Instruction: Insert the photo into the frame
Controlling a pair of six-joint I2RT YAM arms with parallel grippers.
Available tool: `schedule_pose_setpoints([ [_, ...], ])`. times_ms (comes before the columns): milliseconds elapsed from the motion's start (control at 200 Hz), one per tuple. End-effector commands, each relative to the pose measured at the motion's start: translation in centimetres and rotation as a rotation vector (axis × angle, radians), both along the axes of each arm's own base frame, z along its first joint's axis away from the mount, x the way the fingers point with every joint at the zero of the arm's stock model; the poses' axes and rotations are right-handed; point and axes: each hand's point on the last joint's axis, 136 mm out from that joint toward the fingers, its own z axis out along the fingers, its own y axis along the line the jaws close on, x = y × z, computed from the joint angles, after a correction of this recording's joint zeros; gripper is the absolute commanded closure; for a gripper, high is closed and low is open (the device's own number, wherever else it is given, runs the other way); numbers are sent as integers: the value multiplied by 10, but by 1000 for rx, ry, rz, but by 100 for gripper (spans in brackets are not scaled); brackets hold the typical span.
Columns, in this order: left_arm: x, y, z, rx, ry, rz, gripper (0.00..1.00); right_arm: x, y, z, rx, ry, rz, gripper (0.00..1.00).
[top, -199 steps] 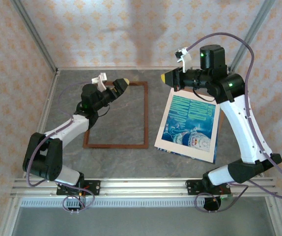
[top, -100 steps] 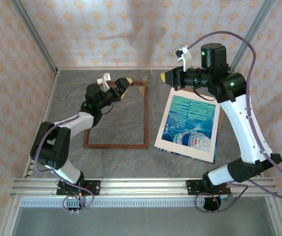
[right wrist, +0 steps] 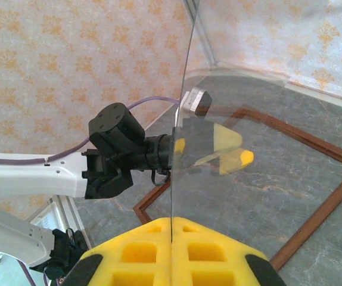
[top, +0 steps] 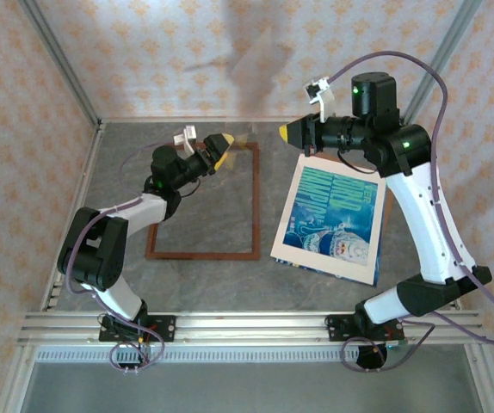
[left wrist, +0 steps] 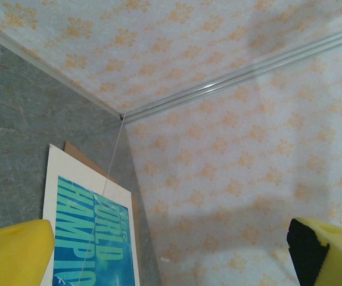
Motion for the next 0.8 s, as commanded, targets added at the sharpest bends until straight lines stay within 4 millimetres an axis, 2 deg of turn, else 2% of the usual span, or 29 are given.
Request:
schedule_pose_setpoints([
  [0,-3,-15,24,-16,-68,-64,1,-5,6,17,41,-31,33,100],
  [230,-3,-21,30,-38,-80,-88,0,-3,6,14,41,-21,27,100],
  [405,-1,-21,23,-44,-65,-82,1,-1,3,11,23,-22,5,100],
  [796,0,-22,24,-62,-68,-96,1,0,1,14,17,-31,-9,100],
])
